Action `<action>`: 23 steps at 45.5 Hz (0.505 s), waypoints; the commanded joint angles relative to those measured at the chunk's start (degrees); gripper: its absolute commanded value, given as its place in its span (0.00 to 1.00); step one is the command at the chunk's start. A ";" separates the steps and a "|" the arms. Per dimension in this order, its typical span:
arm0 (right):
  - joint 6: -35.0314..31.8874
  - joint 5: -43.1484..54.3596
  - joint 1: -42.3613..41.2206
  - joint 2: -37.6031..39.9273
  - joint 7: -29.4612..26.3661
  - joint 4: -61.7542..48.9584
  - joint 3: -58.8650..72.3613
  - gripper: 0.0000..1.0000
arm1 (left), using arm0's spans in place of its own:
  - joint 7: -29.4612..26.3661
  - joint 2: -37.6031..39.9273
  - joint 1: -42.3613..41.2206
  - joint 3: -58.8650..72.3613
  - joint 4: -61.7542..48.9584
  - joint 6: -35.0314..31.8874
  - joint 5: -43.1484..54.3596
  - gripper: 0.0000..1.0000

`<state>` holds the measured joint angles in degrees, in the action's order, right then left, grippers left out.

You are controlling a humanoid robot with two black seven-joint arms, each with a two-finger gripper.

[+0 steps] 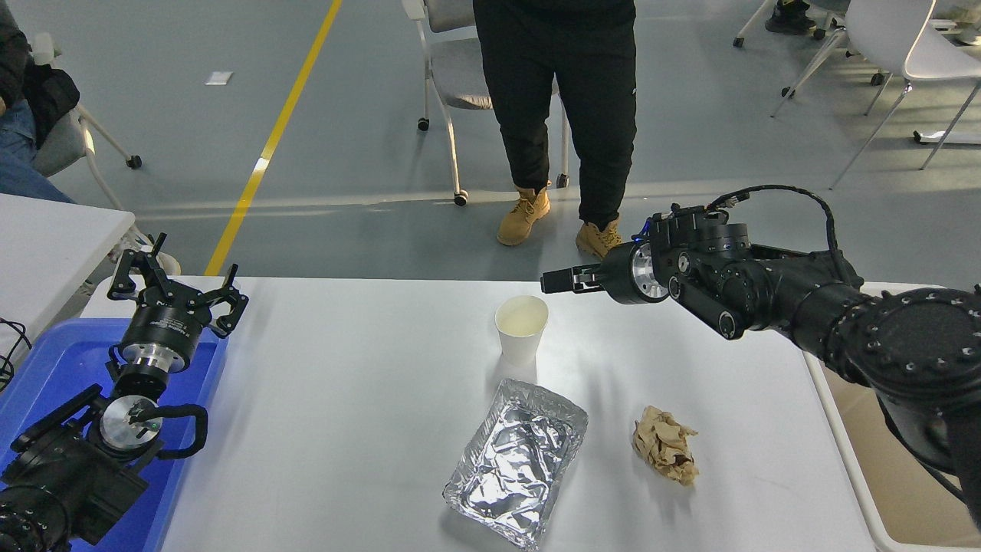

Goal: Clean the table surface

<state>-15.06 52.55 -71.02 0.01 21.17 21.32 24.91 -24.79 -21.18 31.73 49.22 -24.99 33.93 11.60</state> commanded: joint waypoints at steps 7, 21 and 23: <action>2.49 -0.60 2.02 -0.01 1.33 4.34 -1.35 0.96 | 0.00 0.00 0.00 0.00 0.03 0.00 0.00 1.00; 5.91 -0.52 3.96 -0.01 1.15 3.55 -1.00 0.96 | 0.00 0.00 0.00 0.00 0.03 0.00 0.00 1.00; 7.23 -0.52 4.48 -0.01 1.15 3.55 -0.74 0.96 | 0.00 0.00 0.00 0.00 0.03 0.00 0.00 1.00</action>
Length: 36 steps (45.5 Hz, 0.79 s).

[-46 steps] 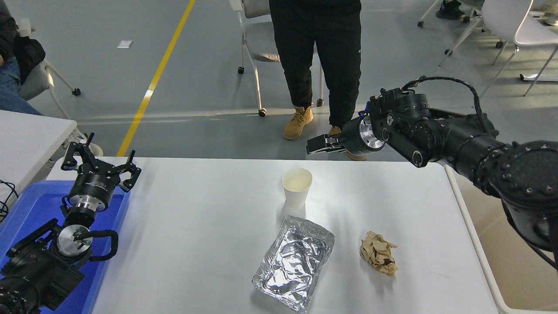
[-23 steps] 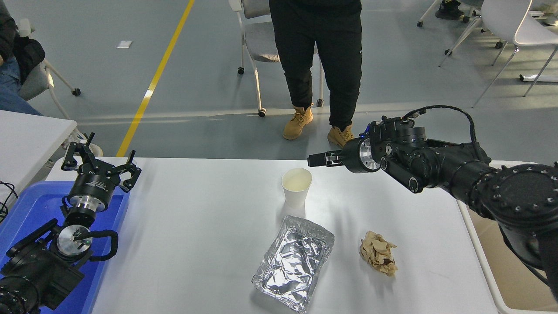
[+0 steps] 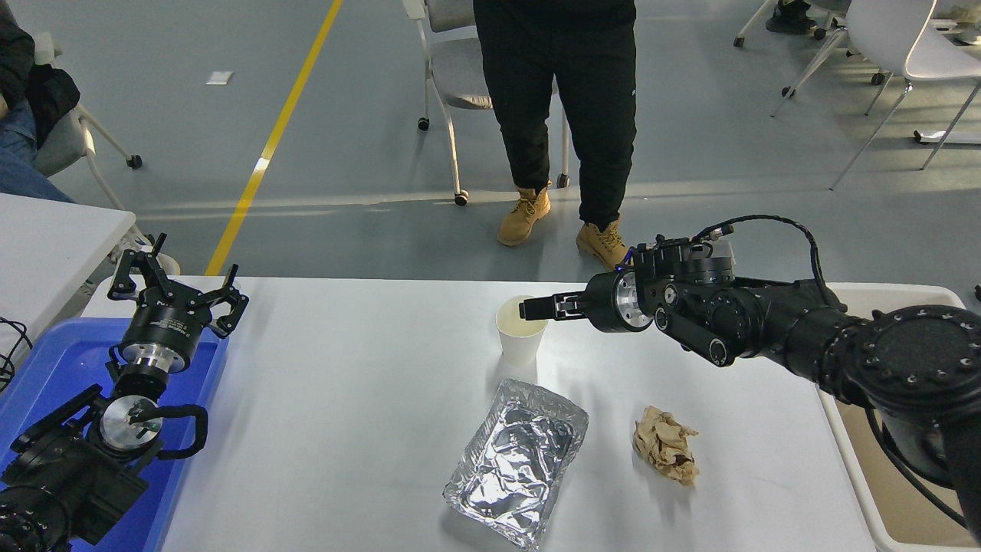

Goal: Clean the table surface

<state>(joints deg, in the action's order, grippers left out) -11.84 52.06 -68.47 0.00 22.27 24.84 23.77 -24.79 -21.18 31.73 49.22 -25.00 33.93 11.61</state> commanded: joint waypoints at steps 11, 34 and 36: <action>12.18 -0.12 3.70 0.00 0.05 0.56 -0.40 0.94 | 0.00 0.00 0.00 0.00 0.04 0.09 -0.01 1.00; 19.92 -0.12 6.07 0.00 0.05 0.48 -0.13 0.93 | 0.00 0.00 0.00 0.00 0.04 0.00 -0.01 1.00; 20.62 -0.12 6.33 0.00 0.05 0.48 -0.13 0.92 | 0.00 0.00 0.00 0.00 0.04 0.00 -0.01 1.00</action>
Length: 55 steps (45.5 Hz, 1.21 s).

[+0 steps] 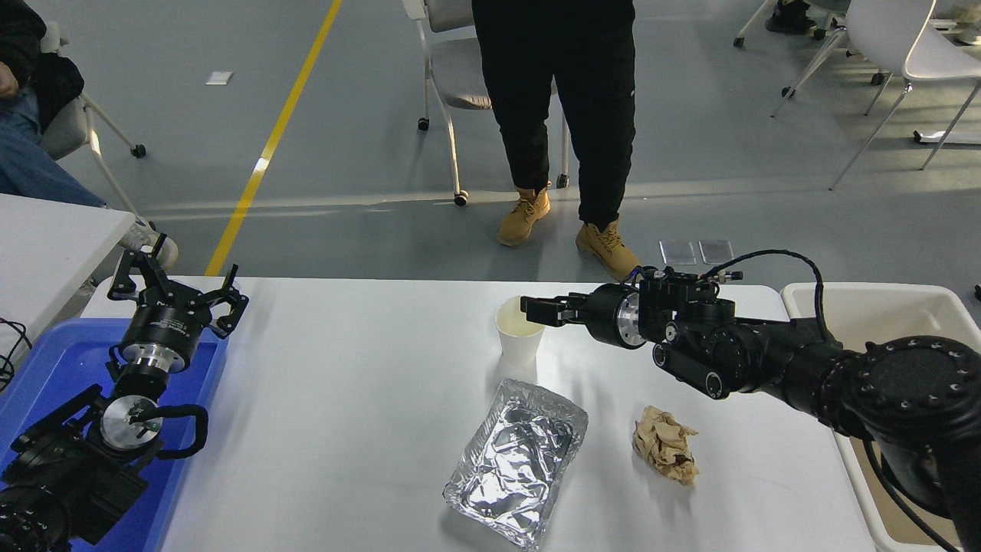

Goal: Clean the table surface

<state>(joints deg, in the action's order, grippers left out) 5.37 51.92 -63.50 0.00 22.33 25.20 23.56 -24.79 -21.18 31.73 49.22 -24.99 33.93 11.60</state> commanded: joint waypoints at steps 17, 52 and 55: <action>7.20 0.20 3.91 0.00 0.08 0.46 0.53 0.91 | 0.00 0.00 0.00 0.00 -0.06 -0.01 0.00 1.00; 8.16 0.99 5.40 0.00 0.08 0.55 0.88 0.90 | 0.00 0.00 0.00 0.00 -0.06 -0.01 0.00 1.00; 8.16 0.99 5.49 0.00 0.08 0.55 0.96 0.90 | 0.00 0.00 0.00 0.00 -0.06 0.00 0.00 1.00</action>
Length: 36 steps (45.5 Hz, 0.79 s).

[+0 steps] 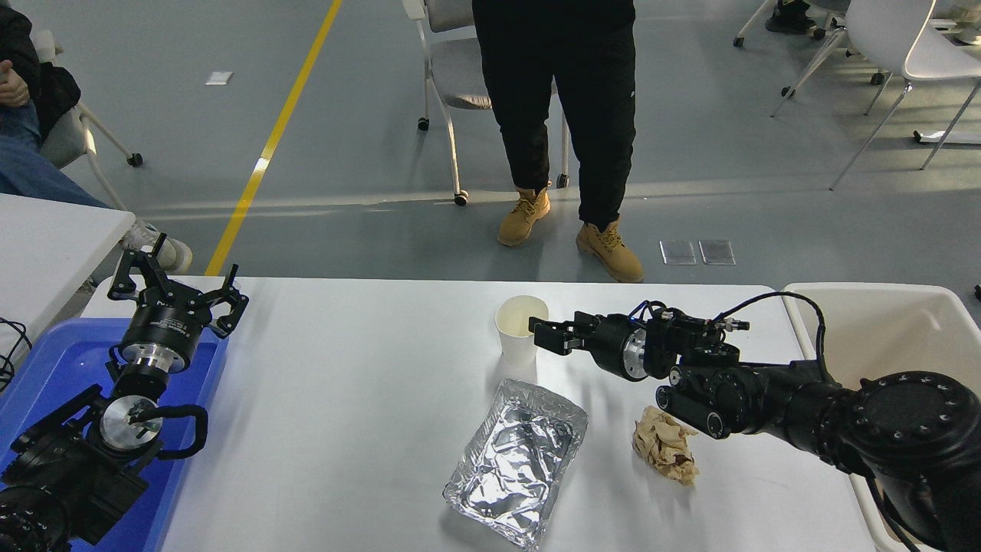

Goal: Clean the table surface

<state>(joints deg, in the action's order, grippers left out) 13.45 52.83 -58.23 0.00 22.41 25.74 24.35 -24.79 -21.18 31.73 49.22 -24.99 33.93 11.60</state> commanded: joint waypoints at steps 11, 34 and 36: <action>0.08 0.17 0.31 0.00 -0.08 0.36 0.17 0.90 | 0.00 0.00 0.00 0.00 -0.06 -0.01 0.00 1.00; 0.00 0.17 0.31 0.00 0.09 0.45 5.35 0.78 | 0.00 0.00 0.00 0.00 0.02 -0.01 0.00 1.00; 0.00 0.26 0.31 0.00 0.09 0.45 5.79 0.73 | 0.00 0.00 0.00 0.00 0.02 -0.01 0.00 1.00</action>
<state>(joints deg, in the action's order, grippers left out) 13.53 53.05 -57.93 0.00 22.41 26.14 27.98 -24.79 -21.18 31.73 49.22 -24.99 33.93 11.60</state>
